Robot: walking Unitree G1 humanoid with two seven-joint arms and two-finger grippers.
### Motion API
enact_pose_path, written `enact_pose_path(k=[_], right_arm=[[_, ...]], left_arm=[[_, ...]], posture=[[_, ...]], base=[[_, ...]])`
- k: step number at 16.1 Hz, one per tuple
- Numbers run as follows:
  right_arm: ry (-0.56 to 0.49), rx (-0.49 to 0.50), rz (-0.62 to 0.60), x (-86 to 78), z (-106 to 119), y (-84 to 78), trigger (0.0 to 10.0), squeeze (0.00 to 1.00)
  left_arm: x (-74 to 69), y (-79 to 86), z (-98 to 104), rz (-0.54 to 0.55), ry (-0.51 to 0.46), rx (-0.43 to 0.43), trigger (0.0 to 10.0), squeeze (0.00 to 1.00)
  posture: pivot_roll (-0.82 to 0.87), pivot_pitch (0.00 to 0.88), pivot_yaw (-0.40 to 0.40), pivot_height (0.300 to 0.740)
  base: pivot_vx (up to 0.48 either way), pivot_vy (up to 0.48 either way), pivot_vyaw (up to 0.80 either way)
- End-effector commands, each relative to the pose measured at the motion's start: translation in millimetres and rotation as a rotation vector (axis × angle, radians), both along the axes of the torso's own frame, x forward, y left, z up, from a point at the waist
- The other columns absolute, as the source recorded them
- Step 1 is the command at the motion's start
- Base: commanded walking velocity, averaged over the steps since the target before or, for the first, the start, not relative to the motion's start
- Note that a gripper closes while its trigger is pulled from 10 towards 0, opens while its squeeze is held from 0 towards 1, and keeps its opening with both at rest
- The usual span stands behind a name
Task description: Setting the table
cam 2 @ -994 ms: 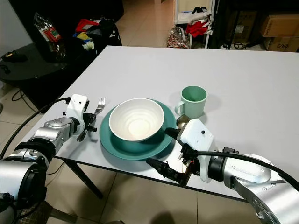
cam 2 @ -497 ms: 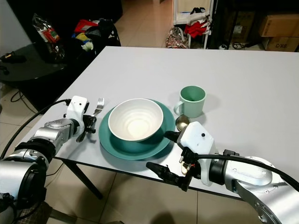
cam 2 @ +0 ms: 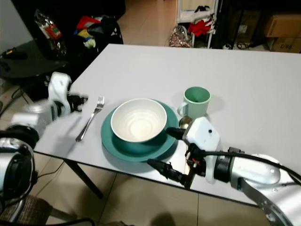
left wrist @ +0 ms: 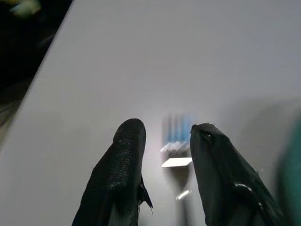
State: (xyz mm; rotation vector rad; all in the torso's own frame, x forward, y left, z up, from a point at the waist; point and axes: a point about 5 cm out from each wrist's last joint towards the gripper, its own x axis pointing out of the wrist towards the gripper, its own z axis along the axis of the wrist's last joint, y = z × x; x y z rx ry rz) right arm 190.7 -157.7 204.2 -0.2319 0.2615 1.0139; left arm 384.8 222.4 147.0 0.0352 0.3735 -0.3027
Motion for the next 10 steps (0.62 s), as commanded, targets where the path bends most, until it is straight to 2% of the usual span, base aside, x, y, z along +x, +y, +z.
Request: enact_pose_path(k=[1,2,4,5,6,7,8,9,10], right_arm=[[-0.029,0.027,0.022,0.8,8,1.3,10.0,0.0],[-0.041,0.06,0.03,4.8,12,1.8,10.0,0.0],[-0.06,0.085,0.016,10.3,15,1.6,10.0,0.0],[-0.093,0.086,-0.047,14.4,15,0.9,10.0,0.0],[-0.104,0.086,-0.086,15.9,14,0.9,10.0,0.0],[-0.191,0.148,-0.239,23.9,21,2.4,10.0,0.0],[-0.244,0.206,-0.382,32.3,24,1.9,10.0,0.0],[-0.247,0.246,-0.497,33.3,11,1.9,10.0,0.0],[-0.254,0.259,-0.608,32.5,4,2.4,10.0,0.0]], left_arm=[[0.7,-0.7,11,-0.056,-0.027,-0.048,10.0,0.0],[-1.4,-4.4,15,-0.105,-0.035,-0.074,10.0,0.0],[-5.5,-4.1,20,-0.101,-0.085,-0.048,10.0,0.0],[-13.2,-3.2,26,-0.07,-0.197,-0.001,10.0,0.0],[-18.5,-3.5,29,-0.054,-0.244,0.021,10.0,0.0],[-36.1,-7.5,43,0.004,-0.397,0.042,10.0,0.0],[-51.0,-12.2,47,0.021,-0.457,0.047,10.0,0.0],[-71.7,-20.5,32,0.008,-0.462,0.039,10.0,0.0],[-90.8,-28.6,29,0.049,-0.464,0.012,10.0,0.0]], posture=[[-0.14,0.0,0.13,0.74],[-0.13,0.0,0.126,0.74],[-0.13,0.0,0.124,0.74],[-0.12,0.0,0.122,0.74],[-0.12,0.0,0.122,0.74],[-0.1,0.0,0.119,0.74],[-0.08,0.0,0.105,0.74],[-0.07,0.0,0.102,0.74],[-0.06,0.0,0.11,0.74]], base=[[0.0,0.0,0.0],[0.0,0.0,0.0],[0.0,0.0,0.0],[0.0,0.0,0.0],[0.0,0.0,0.0],[0.0,0.0,0.0],[0.0,0.0,0.0],[0.0,0.0,0.0],[0.0,0.0,0.0]])
